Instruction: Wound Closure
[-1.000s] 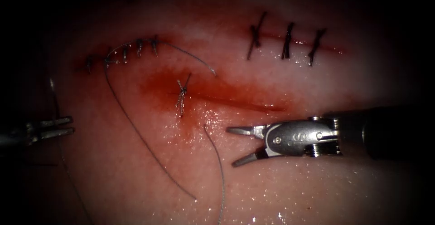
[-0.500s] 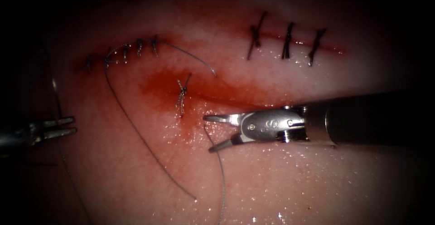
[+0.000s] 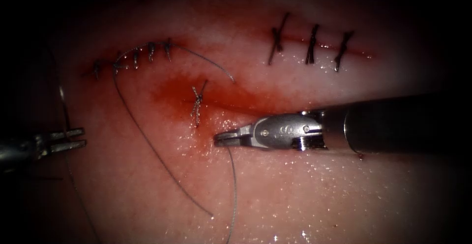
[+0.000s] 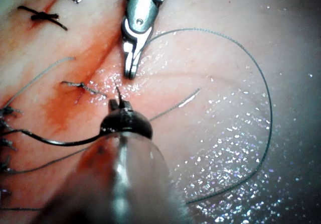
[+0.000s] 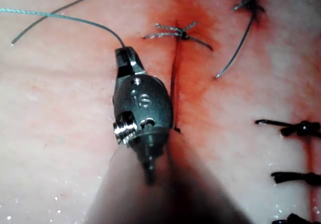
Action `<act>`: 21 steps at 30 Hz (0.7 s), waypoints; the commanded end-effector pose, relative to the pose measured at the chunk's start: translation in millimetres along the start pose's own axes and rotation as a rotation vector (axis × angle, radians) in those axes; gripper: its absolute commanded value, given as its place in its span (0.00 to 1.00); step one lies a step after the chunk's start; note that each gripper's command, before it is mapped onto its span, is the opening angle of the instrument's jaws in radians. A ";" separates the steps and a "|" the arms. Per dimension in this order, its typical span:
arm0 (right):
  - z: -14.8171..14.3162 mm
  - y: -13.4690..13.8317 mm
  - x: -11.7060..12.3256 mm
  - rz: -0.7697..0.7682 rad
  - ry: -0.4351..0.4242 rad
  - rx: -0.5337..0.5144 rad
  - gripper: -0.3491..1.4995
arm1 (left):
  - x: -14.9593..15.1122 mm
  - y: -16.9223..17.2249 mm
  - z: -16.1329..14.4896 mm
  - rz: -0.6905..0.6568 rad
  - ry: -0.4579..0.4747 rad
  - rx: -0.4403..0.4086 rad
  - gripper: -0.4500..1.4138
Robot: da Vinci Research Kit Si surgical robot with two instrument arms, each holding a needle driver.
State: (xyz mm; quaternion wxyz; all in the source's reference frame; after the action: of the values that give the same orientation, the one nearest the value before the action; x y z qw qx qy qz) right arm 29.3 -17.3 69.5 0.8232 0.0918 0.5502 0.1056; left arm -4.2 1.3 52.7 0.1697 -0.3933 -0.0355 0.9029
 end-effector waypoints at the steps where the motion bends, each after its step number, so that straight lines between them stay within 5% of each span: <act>1: 0.2 -1.7 -0.1 -0.003 0.002 0.018 0.00 | -0.3 0.7 0.8 0.001 -0.002 -0.005 0.00; 21: -4.5 -15.4 4.7 -0.061 -0.039 0.198 0.00 | -0.3 1.0 1.3 0.005 -0.008 -0.013 0.00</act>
State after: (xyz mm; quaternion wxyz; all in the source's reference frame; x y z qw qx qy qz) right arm 27.4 -29.6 59.2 0.8238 0.1571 0.5442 0.0228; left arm -4.8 1.0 53.1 0.1644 -0.3909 -0.0394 0.9048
